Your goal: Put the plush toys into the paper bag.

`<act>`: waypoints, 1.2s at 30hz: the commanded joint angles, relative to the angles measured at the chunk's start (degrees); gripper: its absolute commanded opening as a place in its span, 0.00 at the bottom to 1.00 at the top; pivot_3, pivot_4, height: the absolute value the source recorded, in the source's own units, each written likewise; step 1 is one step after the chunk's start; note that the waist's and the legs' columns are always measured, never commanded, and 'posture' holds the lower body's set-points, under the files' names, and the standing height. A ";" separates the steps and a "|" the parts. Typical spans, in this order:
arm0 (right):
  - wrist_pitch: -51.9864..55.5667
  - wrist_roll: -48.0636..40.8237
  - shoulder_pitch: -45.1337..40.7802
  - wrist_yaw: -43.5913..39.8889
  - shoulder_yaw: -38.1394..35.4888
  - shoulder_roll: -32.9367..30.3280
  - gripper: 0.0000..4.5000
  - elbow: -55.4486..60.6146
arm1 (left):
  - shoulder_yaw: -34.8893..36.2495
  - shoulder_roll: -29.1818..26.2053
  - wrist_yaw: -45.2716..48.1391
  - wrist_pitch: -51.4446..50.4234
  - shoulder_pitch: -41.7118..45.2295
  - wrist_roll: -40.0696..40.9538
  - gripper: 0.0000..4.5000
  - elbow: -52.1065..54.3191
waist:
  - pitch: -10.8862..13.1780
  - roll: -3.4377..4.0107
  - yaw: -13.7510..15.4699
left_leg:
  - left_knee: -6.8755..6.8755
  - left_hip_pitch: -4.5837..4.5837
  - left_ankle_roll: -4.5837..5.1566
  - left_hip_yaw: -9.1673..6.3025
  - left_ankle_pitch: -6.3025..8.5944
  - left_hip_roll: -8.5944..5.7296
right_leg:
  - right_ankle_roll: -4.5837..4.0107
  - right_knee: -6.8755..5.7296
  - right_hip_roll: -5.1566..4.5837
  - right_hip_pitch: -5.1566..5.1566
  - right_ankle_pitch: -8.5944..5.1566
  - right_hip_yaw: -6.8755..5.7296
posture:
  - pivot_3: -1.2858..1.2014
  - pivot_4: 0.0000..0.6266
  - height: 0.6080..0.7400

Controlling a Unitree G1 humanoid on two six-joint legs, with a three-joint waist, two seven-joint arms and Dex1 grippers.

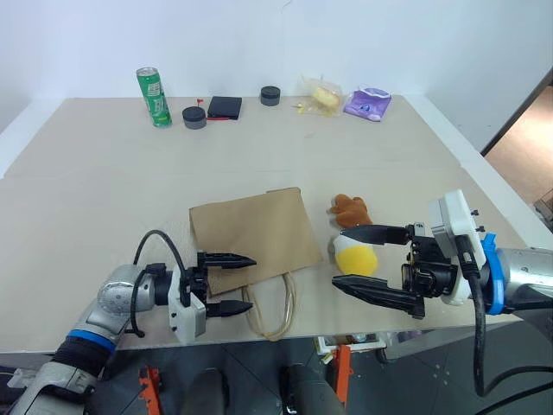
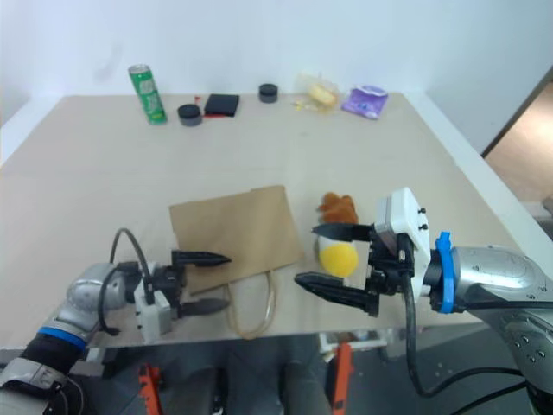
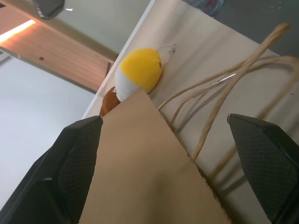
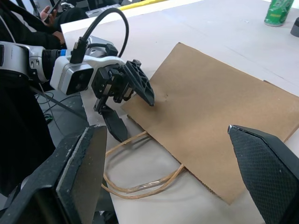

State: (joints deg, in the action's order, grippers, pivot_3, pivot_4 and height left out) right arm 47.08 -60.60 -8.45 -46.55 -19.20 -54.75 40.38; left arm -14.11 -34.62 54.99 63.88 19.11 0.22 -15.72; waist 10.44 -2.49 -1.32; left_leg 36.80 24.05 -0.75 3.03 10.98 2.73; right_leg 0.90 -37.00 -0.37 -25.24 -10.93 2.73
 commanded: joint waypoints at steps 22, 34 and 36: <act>-1.04 -7.13 2.02 5.67 -3.57 -0.46 1.00 3.28 | 1.20 -3.27 -10.39 -6.64 1.86 -4.56 0.98 1.27 | -0.01 0.01 0.00 | 0.00 -0.02 0.02 -0.05 -0.01 0.02 | 0.12 0.00 0.03 0.01 0.08 -0.01 | 0.52 0.24 1.00; -1.74 -6.01 0.26 4.94 -1.53 -0.02 1.00 2.13 | 1.89 -12.31 -6.20 -18.33 -2.36 3.87 0.98 24.03 | -0.02 0.02 0.07 | -0.03 0.00 0.03 -0.01 -0.02 0.03 | -0.05 0.01 -0.05 0.02 -0.03 -0.06 | 0.52 0.24 1.00; -2.03 -5.62 -0.08 5.22 -0.81 0.37 1.00 1.99 | 1.34 -11.43 -6.07 -19.02 -1.64 3.16 0.98 24.49 | -0.02 0.03 0.07 | -0.01 0.00 0.03 0.01 -0.02 0.01 | -0.05 0.01 -0.06 0.02 -0.02 -0.04 | 0.52 0.24 1.00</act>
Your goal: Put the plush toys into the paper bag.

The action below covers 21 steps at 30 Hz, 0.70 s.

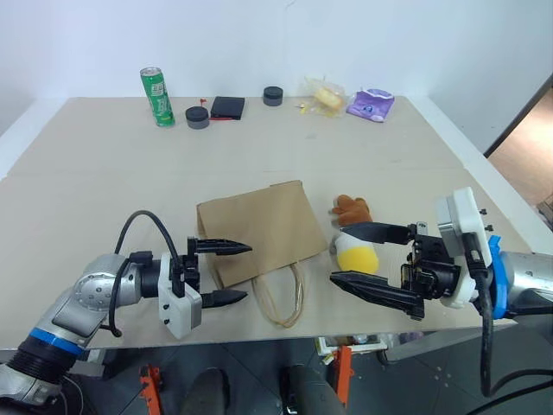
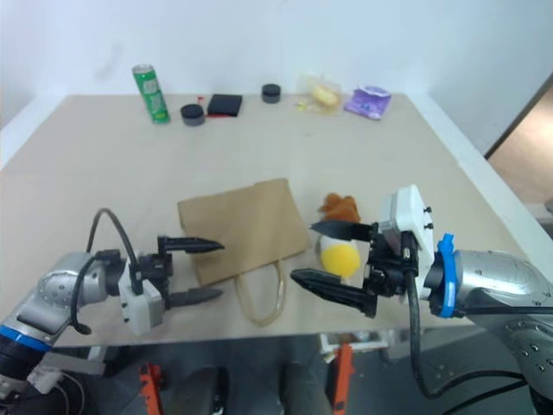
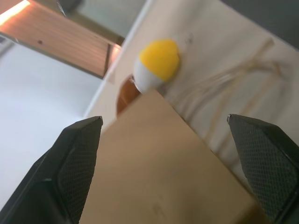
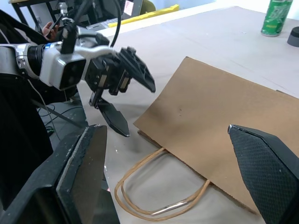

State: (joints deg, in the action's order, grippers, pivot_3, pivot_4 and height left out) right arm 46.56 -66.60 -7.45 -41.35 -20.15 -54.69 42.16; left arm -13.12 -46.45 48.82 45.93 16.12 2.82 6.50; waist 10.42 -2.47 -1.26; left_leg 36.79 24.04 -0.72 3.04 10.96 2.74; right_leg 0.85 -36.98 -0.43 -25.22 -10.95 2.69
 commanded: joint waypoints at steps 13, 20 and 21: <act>-1.70 -0.54 -1.01 2.28 0.35 0.50 1.00 1.21 | -3.48 4.23 1.63 2.93 4.29 -5.63 0.98 -3.82 | 0.00 -0.01 0.01 | -0.02 0.01 0.01 -0.01 0.00 -0.02 | -0.01 0.00 0.02 0.00 -0.01 0.01 | 0.52 0.24 1.00; -1.75 -1.15 0.16 3.67 -0.45 0.46 1.00 2.21 | -7.13 8.22 2.55 1.65 9.30 -7.65 0.98 -6.97 | 0.00 0.00 -0.02 | 0.00 0.00 0.01 -0.03 -0.01 -0.01 | 0.01 0.00 0.03 0.03 0.01 0.01 | 0.52 0.24 1.00; -1.76 -1.23 0.38 3.86 -0.55 0.50 1.00 2.40 | -7.56 8.44 2.98 1.42 9.78 -7.64 0.98 -7.13 | -0.01 -0.01 -0.01 | 0.00 0.01 0.02 -0.03 -0.01 -0.01 | 0.04 0.00 0.04 0.01 0.02 0.02 | 0.52 0.24 1.00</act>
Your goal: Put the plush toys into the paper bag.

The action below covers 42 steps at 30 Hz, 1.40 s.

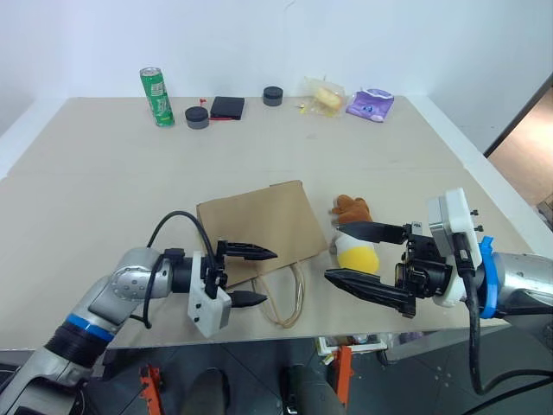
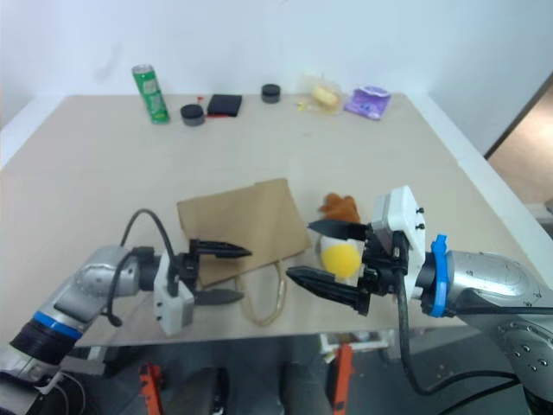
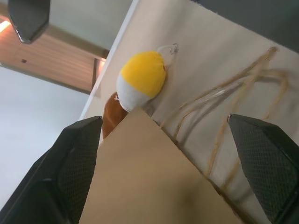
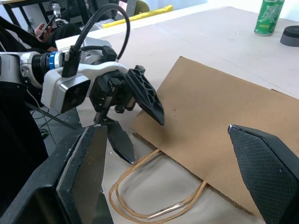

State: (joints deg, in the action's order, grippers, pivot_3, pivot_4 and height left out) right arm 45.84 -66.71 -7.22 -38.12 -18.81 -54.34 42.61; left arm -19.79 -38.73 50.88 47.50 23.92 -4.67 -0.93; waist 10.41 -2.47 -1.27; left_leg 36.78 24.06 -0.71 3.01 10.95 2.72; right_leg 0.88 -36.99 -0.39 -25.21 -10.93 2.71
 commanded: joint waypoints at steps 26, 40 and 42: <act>-2.76 -1.31 2.30 1.42 -1.90 -0.14 1.00 2.38 | -0.29 -2.88 2.82 3.78 1.79 2.09 0.98 -4.18 | 0.00 0.00 0.00 | 0.02 -0.01 0.00 -0.01 0.00 0.02 | 0.00 0.00 0.03 0.01 0.00 0.00 | 0.52 0.24 1.00; -2.76 -1.85 2.87 2.33 -2.15 -0.13 1.00 3.35 | -1.96 1.38 2.04 5.76 3.66 1.50 0.98 -7.08 | -0.01 0.00 0.00 | 0.04 0.03 0.01 -0.03 0.00 -0.02 | 0.04 0.00 -0.01 0.02 0.02 0.00 | 0.52 0.24 1.00; -2.82 -2.09 3.41 2.48 -2.62 -0.18 1.00 3.64 | -1.51 -0.79 3.04 6.14 2.77 3.81 0.98 -6.34 | -0.01 0.00 -0.08 | 0.03 0.00 0.01 -0.02 0.00 0.02 | 0.06 0.00 0.04 0.02 0.03 0.01 | 0.52 0.24 1.00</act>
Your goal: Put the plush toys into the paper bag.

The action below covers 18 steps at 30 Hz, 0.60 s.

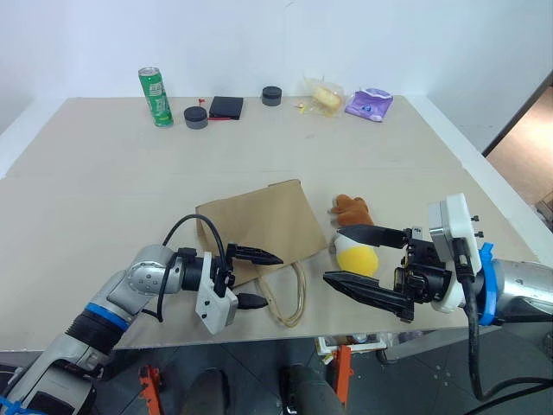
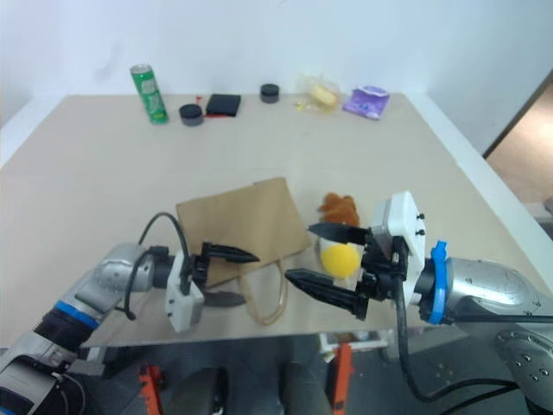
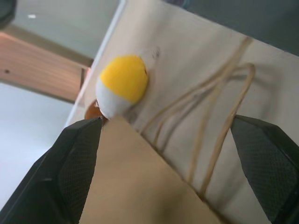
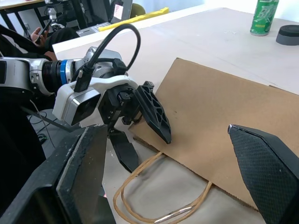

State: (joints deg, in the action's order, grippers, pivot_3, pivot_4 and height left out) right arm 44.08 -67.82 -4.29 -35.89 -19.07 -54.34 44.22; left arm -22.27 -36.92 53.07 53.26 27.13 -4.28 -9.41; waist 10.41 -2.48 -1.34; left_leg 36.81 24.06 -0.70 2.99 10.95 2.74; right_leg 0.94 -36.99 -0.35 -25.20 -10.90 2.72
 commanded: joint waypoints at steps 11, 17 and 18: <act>-2.15 -0.08 0.06 0.26 -1.01 0.43 1.00 1.58 | 1.49 -4.21 1.74 -1.04 0.56 6.91 0.98 2.92 | -0.01 0.01 0.11 | 0.11 0.04 0.00 0.02 0.00 -0.08 | -0.03 0.00 -0.13 0.03 -0.02 0.00 | 0.52 0.24 1.00; -2.51 0.54 0.19 0.41 -0.68 0.69 1.00 1.67 | 0.88 -2.55 2.06 -1.71 1.26 5.82 0.98 2.68 | -0.01 0.02 0.11 | 0.15 0.05 0.00 0.01 0.00 -0.04 | -0.02 -0.01 -0.07 0.02 -0.01 -0.01 | 0.52 0.24 1.00; -2.57 0.51 0.29 0.56 -0.68 0.74 1.00 1.82 | 0.80 -2.25 2.14 -1.70 1.36 5.61 0.98 2.54 | -0.01 0.02 0.11 | 0.15 0.05 0.00 0.00 0.00 -0.02 | -0.01 -0.01 -0.05 0.02 -0.01 -0.02 | 0.52 0.24 1.00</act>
State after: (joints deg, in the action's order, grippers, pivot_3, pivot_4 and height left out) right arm 42.60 -67.15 -3.37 -35.70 -18.89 -53.91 44.69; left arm -21.98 -39.26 55.44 51.39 27.53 1.02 -8.03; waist 10.40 -2.46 -1.23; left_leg 36.96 24.11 -0.70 2.98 10.95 2.73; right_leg 0.92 -36.99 -0.39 -25.17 -10.91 2.69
